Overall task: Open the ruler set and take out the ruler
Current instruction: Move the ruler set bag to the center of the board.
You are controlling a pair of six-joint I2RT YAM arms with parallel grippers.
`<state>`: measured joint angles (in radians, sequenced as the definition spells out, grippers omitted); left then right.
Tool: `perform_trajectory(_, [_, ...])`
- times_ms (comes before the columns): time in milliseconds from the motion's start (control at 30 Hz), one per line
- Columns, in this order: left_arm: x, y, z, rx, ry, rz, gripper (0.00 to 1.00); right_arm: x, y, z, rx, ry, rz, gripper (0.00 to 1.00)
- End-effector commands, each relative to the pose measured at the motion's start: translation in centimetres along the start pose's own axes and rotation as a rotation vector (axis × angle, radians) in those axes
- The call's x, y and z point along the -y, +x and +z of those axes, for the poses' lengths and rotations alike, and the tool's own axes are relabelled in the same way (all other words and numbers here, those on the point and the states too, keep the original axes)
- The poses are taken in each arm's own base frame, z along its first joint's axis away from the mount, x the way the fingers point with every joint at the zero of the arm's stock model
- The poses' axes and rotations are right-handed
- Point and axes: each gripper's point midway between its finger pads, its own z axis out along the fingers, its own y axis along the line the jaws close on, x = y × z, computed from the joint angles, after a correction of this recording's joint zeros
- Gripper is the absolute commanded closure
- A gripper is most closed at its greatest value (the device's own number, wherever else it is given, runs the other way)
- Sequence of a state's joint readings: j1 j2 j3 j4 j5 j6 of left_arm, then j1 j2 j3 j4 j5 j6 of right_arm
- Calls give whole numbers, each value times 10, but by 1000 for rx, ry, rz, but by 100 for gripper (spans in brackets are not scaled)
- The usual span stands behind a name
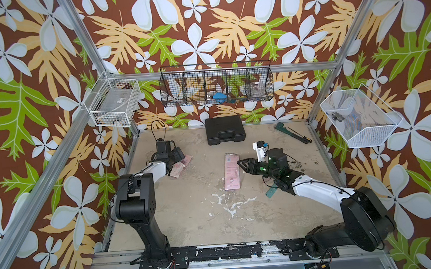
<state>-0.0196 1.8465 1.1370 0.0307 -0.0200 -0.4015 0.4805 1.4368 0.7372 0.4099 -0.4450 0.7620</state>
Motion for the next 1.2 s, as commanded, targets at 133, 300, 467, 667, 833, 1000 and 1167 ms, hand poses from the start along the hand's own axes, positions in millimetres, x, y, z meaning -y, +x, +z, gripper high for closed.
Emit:
perform_trajectory(133, [-8,30,33,-241,-34,124,7,-23,-8,-8,40,-90,-29,54])
perform_trajectory(300, [-17,47,42,-289,-52,136,7,-30,-8,-21,61,-105,-43,54])
perform_trajectory(467, [3,72,31,-284,40,80,17,-29,-7,-25,73,-104,-45,53])
perform_trajectory(667, [41,123,-12,-237,145,49,26,-26,7,-16,25,-141,-15,53])
perform_trajectory(833, [53,168,-51,-270,240,9,32,-18,40,15,-118,-144,1,55])
perform_trajectory(1000, [50,185,-92,-213,332,-53,33,-29,86,49,-271,-141,-48,56])
perform_trajectory(1167, [44,172,-102,-134,334,-59,30,-32,93,78,-308,-151,-68,56])
